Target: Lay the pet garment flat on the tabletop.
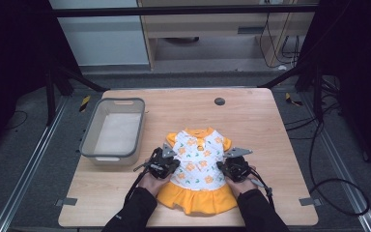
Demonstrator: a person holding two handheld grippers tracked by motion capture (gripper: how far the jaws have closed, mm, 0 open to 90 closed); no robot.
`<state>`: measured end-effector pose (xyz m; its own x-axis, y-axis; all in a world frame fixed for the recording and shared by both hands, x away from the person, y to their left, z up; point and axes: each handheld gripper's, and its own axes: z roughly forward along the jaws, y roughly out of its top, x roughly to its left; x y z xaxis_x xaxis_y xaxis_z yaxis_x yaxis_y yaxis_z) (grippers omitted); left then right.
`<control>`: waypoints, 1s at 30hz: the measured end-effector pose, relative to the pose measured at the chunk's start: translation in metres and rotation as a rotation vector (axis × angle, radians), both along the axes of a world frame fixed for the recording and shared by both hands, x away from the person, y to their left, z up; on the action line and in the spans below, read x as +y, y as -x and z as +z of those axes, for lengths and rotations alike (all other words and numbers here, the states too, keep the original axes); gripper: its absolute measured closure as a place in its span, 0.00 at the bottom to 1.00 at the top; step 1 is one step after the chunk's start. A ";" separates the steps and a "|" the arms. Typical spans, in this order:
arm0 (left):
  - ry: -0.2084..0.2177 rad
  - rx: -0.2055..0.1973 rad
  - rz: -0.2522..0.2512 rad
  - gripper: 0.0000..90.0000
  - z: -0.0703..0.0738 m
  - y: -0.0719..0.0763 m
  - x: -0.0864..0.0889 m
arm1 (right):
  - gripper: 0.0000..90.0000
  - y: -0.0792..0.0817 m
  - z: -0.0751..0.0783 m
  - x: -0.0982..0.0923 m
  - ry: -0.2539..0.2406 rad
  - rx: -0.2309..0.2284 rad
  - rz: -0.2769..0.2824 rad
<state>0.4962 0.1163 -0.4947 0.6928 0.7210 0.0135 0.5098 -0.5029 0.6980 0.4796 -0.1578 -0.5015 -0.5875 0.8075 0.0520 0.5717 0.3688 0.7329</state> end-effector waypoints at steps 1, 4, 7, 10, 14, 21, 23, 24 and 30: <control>-0.003 -0.003 0.004 0.95 0.000 0.001 0.000 | 1.00 0.000 0.000 0.000 -0.002 0.002 -0.002; -0.004 -0.008 0.011 0.92 0.000 0.003 0.001 | 1.00 0.002 0.000 0.001 0.015 -0.009 0.007; 0.015 -0.007 0.010 0.88 0.003 0.003 0.004 | 1.00 0.001 0.000 0.000 0.006 -0.004 0.006; 0.040 -0.028 0.008 0.84 0.013 0.006 0.009 | 1.00 0.001 0.003 -0.001 -0.023 -0.011 0.004; 0.077 -0.052 0.013 0.79 0.028 0.013 0.017 | 0.97 0.005 0.013 -0.004 -0.075 -0.049 0.001; 0.115 -0.091 0.007 0.65 0.041 0.033 0.032 | 0.69 0.014 0.027 -0.019 -0.094 -0.114 -0.022; 0.117 -0.095 0.009 0.62 0.042 0.039 0.039 | 0.63 0.017 0.030 -0.024 -0.094 -0.118 -0.034; 0.117 -0.099 0.011 0.60 0.042 0.043 0.043 | 0.60 0.019 0.031 -0.027 -0.096 -0.124 -0.037; 0.123 -0.097 0.037 0.51 0.038 0.062 0.069 | 0.44 0.026 0.035 -0.038 -0.128 -0.131 -0.058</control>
<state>0.4340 0.1850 -0.4566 0.6653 0.7464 -0.0116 0.4541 -0.3923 0.8000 0.4532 -0.1961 -0.4668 -0.5486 0.8320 0.0828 0.4861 0.2368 0.8412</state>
